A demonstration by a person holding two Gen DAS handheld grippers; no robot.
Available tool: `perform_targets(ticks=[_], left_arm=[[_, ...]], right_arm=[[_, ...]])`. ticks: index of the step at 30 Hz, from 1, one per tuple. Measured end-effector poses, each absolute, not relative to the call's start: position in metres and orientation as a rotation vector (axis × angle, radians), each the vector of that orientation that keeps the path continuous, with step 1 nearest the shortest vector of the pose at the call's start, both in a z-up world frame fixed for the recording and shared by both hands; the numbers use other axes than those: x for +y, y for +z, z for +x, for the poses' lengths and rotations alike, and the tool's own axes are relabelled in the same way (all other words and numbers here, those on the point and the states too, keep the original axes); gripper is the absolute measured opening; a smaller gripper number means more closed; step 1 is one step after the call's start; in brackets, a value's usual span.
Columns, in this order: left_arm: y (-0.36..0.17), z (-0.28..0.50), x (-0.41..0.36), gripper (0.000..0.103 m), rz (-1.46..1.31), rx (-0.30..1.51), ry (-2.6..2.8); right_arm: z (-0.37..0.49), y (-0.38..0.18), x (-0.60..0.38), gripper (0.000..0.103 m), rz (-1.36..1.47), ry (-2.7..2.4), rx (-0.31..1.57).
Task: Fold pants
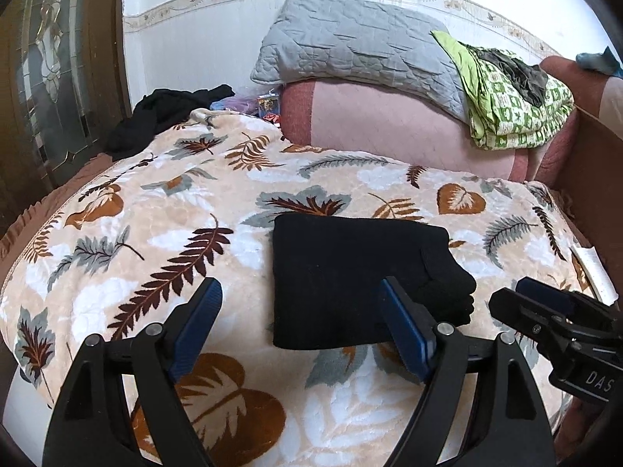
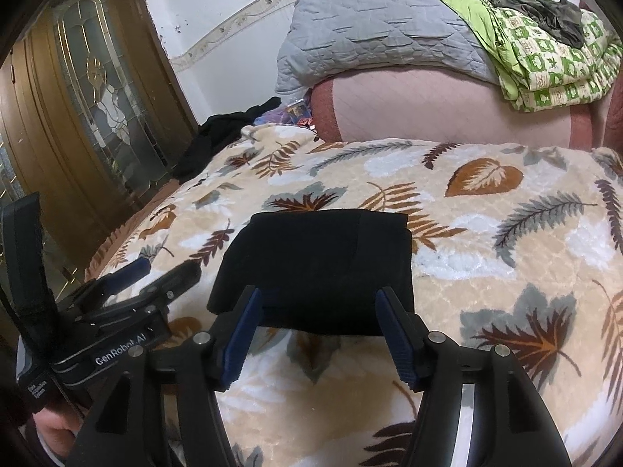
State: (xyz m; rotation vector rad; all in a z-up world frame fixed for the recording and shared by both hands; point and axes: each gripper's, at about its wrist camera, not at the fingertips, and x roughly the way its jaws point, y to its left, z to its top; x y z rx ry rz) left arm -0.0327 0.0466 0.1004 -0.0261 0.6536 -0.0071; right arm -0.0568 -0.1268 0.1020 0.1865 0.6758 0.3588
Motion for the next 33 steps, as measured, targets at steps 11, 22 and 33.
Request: perform_targets(ticks=[11, 22, 33], left_arm=[[0.101, -0.040, 0.046, 0.083, -0.016, 0.641, 0.012], [0.090, -0.041, 0.044, 0.083, -0.009, 0.688, 0.006], [0.092, -0.042, 0.043, 0.083, -0.001, 0.676, 0.006]], right_arm=[[-0.063, 0.102, -0.124, 0.068, 0.163, 0.342, 0.661], [-0.064, 0.096, -0.122, 0.071, 0.163, 0.331, 0.671], [-0.064, 0.094, -0.122, 0.072, 0.160, 0.328, 0.672]])
